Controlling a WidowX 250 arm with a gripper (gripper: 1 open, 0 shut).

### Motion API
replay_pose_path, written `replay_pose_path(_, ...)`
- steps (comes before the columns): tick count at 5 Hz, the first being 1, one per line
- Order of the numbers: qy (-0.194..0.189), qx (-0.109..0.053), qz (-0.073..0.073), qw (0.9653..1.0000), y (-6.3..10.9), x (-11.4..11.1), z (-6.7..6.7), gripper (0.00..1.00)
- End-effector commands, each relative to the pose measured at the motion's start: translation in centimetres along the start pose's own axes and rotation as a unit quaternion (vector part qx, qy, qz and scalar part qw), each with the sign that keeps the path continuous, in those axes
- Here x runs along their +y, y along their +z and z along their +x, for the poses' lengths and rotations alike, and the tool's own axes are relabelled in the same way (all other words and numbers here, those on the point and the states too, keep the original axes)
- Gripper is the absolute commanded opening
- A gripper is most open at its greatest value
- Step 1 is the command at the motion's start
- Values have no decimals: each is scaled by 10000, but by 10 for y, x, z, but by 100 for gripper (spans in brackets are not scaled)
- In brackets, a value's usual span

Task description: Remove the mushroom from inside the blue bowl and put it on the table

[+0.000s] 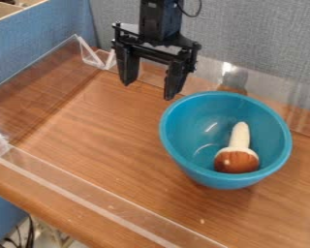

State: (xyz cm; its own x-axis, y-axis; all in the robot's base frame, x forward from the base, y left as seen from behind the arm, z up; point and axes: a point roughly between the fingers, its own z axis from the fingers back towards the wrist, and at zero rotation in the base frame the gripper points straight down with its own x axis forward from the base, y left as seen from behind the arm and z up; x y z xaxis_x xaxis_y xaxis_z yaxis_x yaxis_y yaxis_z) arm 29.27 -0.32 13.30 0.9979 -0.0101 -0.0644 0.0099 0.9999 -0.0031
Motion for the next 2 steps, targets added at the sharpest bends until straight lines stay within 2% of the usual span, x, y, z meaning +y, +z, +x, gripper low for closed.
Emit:
replay_pose_path(1,-267,-19,-27,9996,-3,-16,8,100)
replay_pose_path(2,-720,-46,-90,9974,-11,-46,21,100)
